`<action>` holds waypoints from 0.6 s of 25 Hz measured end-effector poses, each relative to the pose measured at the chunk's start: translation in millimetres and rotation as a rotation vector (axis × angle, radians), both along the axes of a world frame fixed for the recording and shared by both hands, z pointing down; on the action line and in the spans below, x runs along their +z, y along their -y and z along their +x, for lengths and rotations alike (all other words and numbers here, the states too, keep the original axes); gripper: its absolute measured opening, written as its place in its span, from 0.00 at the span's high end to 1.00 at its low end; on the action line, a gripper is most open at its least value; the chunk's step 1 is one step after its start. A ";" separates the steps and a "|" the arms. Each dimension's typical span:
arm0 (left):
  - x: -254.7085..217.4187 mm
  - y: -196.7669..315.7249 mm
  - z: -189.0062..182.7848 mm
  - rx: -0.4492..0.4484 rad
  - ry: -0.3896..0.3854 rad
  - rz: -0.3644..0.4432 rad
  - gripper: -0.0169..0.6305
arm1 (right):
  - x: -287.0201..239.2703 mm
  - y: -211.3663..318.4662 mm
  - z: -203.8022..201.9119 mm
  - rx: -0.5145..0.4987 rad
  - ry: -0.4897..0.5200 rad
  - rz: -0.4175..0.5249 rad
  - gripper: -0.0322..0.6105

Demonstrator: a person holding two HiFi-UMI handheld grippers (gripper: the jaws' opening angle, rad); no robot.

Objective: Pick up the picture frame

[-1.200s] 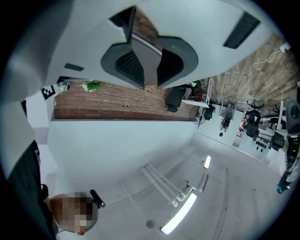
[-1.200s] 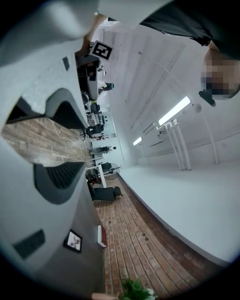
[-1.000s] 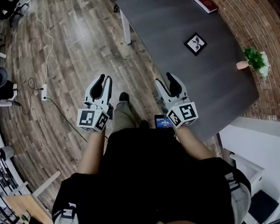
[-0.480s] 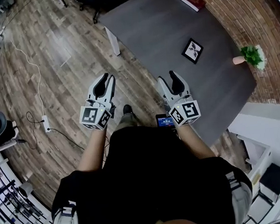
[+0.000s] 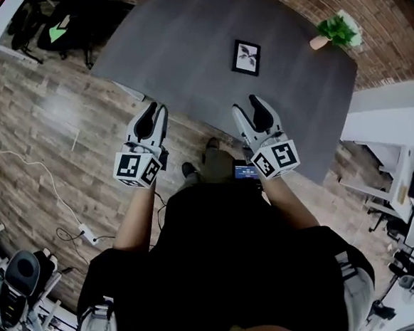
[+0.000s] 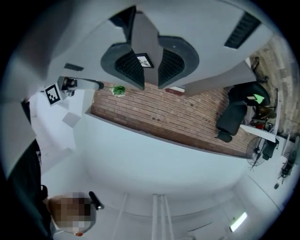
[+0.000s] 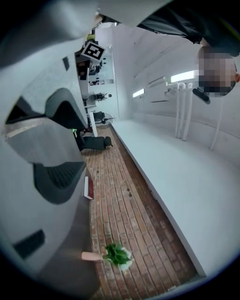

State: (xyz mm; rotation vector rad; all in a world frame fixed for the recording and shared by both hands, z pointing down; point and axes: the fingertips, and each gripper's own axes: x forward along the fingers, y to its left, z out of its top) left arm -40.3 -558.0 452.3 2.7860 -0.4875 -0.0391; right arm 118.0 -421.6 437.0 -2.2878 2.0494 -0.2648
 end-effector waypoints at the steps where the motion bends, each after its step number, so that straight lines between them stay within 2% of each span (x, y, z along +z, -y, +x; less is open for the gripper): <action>1: 0.9 2.0 17.0 0.031 -0.002 0.001 0.85 | 1.4 -2.6 10.8 0.023 -0.004 0.001 0.61; 7: 8.3 6.5 120.9 0.187 0.008 -0.008 0.85 | 7.3 -14.9 77.9 0.121 -0.012 0.014 0.61; 15: 26.1 4.5 250.1 0.349 0.077 -0.019 0.85 | 30.9 -8.5 180.9 0.175 0.045 0.001 0.61</action>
